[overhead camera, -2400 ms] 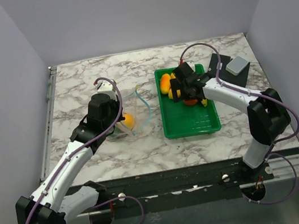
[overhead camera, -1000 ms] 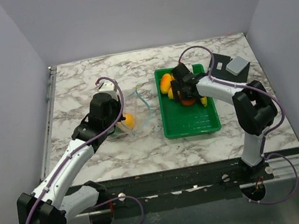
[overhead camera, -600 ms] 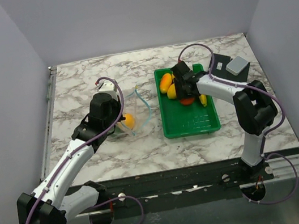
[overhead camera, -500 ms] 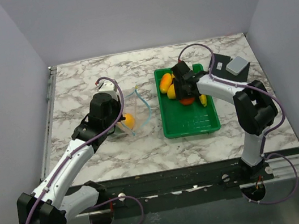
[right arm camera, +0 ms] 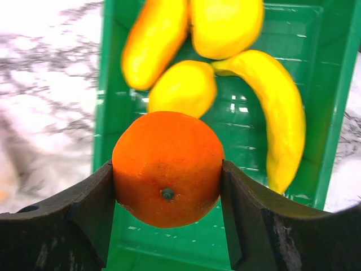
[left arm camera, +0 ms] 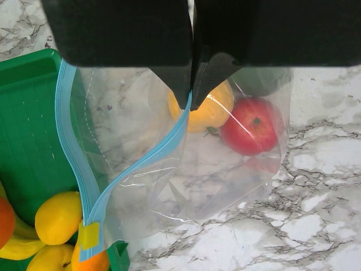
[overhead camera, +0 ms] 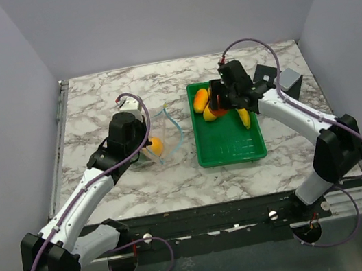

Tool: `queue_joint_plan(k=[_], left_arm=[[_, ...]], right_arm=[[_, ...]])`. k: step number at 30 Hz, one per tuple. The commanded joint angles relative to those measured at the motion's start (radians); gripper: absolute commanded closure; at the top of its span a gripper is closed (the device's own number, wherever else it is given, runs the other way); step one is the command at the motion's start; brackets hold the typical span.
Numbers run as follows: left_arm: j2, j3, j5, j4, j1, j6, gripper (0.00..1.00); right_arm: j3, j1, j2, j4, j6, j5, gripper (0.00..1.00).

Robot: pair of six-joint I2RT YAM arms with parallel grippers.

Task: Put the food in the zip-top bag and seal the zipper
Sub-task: Pick up the fake fruit from the bin, then place the fake fruit in the zipper food storage bag.

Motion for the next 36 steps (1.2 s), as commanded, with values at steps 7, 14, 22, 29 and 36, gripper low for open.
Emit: queue_joint_plan(k=[7,14,22,29,36], left_arm=[[0.007,-0.002,-0.018,0.016,0.003,0.007,1.00],[0.005,-0.001,-0.015,0.015,0.003,0.004,1.00],[0.000,-0.001,-0.014,0.015,0.003,0.002,1.00],[-0.008,-0.001,-0.009,0.017,0.002,0.000,1.00],[-0.021,-0.002,-0.007,0.017,0.003,0.004,1.00]], right_arm=[[-0.007,0.000,-0.169,0.109,-0.023,-0.365,0.66],[-0.006,0.026,-0.215,0.173,-0.011,-0.529,0.66],[0.007,0.111,-0.220,0.214,-0.032,-0.593,0.66],[0.044,0.224,-0.168,0.209,-0.061,-0.551,0.66],[0.080,0.292,-0.090,0.203,-0.079,-0.498,0.66]])
